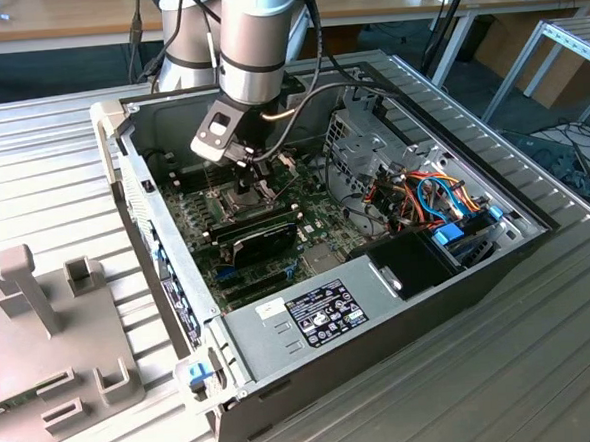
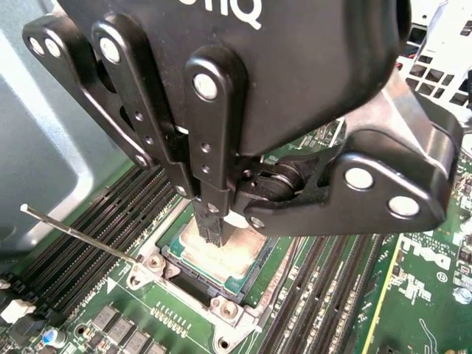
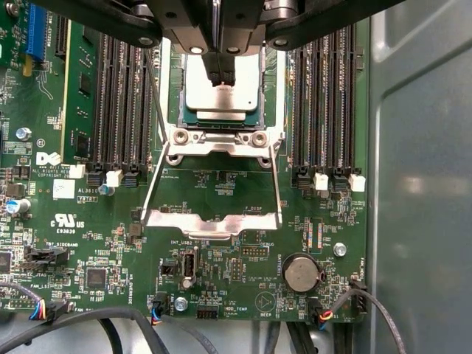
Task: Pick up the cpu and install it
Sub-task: 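Place the cpu into insertion slot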
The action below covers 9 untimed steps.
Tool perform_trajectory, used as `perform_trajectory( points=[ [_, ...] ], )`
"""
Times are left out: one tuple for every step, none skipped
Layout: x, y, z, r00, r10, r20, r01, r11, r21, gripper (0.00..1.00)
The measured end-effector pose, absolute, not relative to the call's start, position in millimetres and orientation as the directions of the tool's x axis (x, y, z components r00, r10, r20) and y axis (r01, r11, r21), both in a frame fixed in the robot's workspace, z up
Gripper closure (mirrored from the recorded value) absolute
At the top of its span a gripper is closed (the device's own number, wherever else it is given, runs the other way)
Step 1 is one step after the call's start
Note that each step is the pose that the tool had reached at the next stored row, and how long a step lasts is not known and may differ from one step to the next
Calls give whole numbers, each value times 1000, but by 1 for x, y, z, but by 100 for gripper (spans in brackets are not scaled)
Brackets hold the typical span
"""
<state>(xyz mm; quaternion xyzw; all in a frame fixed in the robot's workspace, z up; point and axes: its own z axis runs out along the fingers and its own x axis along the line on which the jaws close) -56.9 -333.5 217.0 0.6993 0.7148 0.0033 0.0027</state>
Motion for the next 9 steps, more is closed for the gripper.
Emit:
perform_trajectory(
  points=[
    [-57,-334,215,-22,1000,0,1000,22,8,89],
    [-57,-334,213,-22,1000,0,1000,22,8,89],
    [-57,-334,213,-22,1000,0,1000,22,8,89],
    [-57,-334,213,-22,1000,0,1000,22,8,89],
    [-57,-334,213,-22,1000,0,1000,22,8,89],
    [-57,-334,213,-22,1000,0,1000,22,8,89],
    [-57,-334,212,-22,1000,0,1000,22,8,89],
    [-57,-334,212,-22,1000,0,1000,22,8,89],
    [-57,-334,212,-22,1000,0,1000,22,8,89]
  ],
)
